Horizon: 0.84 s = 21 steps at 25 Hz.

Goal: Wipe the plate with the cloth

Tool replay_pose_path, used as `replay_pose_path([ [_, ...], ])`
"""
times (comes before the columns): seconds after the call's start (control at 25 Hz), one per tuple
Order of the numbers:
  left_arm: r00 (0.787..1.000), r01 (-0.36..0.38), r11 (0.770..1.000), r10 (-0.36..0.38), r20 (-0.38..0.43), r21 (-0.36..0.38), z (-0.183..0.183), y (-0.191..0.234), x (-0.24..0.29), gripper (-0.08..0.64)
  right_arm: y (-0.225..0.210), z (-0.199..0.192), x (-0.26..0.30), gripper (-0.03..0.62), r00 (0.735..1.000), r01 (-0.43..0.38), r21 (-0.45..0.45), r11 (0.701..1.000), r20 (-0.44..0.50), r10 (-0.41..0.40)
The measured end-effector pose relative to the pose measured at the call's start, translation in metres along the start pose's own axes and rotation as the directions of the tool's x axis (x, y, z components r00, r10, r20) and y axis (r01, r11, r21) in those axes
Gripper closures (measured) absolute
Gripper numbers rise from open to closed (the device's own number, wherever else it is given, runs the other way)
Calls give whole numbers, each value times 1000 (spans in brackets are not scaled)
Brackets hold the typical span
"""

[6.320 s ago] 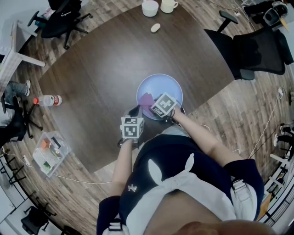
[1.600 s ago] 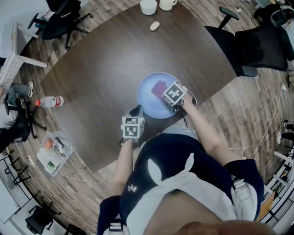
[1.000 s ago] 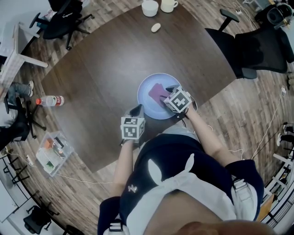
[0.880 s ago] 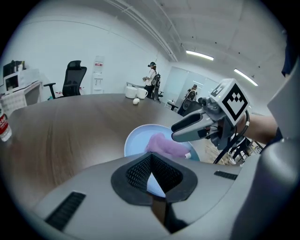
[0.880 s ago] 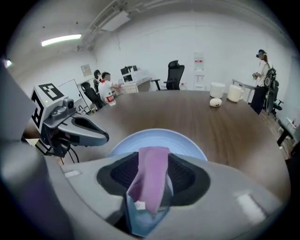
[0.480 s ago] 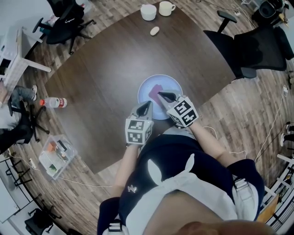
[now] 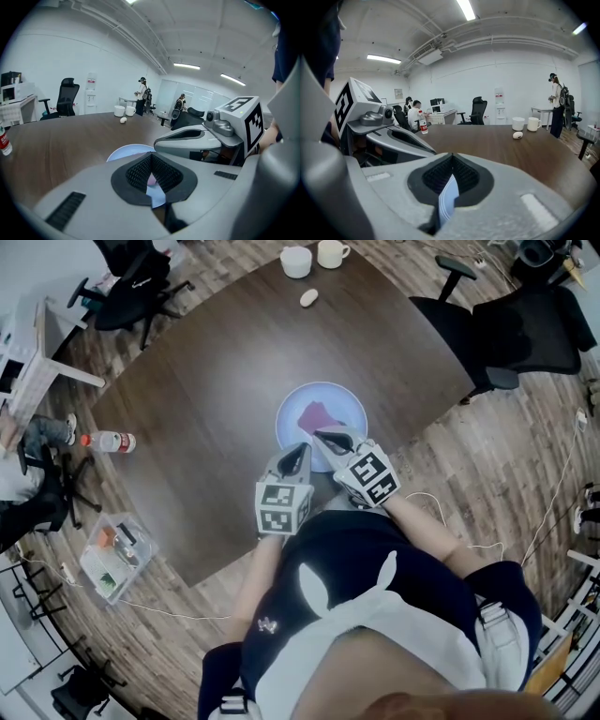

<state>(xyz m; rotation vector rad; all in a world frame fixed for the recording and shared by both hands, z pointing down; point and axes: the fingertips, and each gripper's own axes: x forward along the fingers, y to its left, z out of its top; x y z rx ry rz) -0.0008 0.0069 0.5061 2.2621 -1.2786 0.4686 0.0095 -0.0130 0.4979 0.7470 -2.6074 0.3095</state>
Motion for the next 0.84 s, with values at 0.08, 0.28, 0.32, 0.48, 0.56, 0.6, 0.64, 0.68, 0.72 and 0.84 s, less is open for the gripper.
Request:
replay_pose_path([
  [0.08, 1000, -3, 1000, 3, 7, -4, -1, -4, -5, 555, 5, 1, -6, 594, 1000, 6, -6, 1000, 5, -6],
  [0.28, 1000, 1, 1000, 0, 15, -10, -10, -17, -12, 555, 13, 0, -22, 594, 1000, 18, -8, 1000, 11, -18],
  [0.32, 1000, 0, 1000, 0, 15, -13, -12, -20, -14, 555, 14, -1, -25, 594, 1000, 25, -8, 1000, 14, -24],
  [0.48, 1000, -8, 1000, 8, 18, -24, -21, -31, -24, 555, 24, -4, -39, 594, 1000, 25, -7, 1000, 16, -25],
  [0.56, 1000, -11, 1000, 12, 20, -25, -25, -38, -28, 555, 30, -6, -45, 594, 1000, 19, -9, 1000, 15, -19],
  [0.6, 1000, -12, 1000, 13, 24, -26, -26, -41, -30, 555, 32, -6, -49, 594, 1000, 19, -12, 1000, 16, -18],
  [0.64, 1000, -11, 1000, 12, 29, -29, -27, -45, -32, 555, 33, -6, -52, 594, 1000, 20, -15, 1000, 17, -20],
  [0.68, 999, -9, 999, 10, 34, -35, -28, -49, -34, 555, 35, -6, -56, 594, 1000, 24, -17, 1000, 20, -24],
  [0.72, 999, -7, 999, 9, 36, -42, -29, -53, -35, 555, 36, -5, -59, 594, 999, 29, -20, 999, 23, -28],
  [0.84, 999, -5, 999, 7, 38, -50, -34, -64, -40, 555, 41, -6, -67, 594, 999, 30, -27, 999, 28, -29],
])
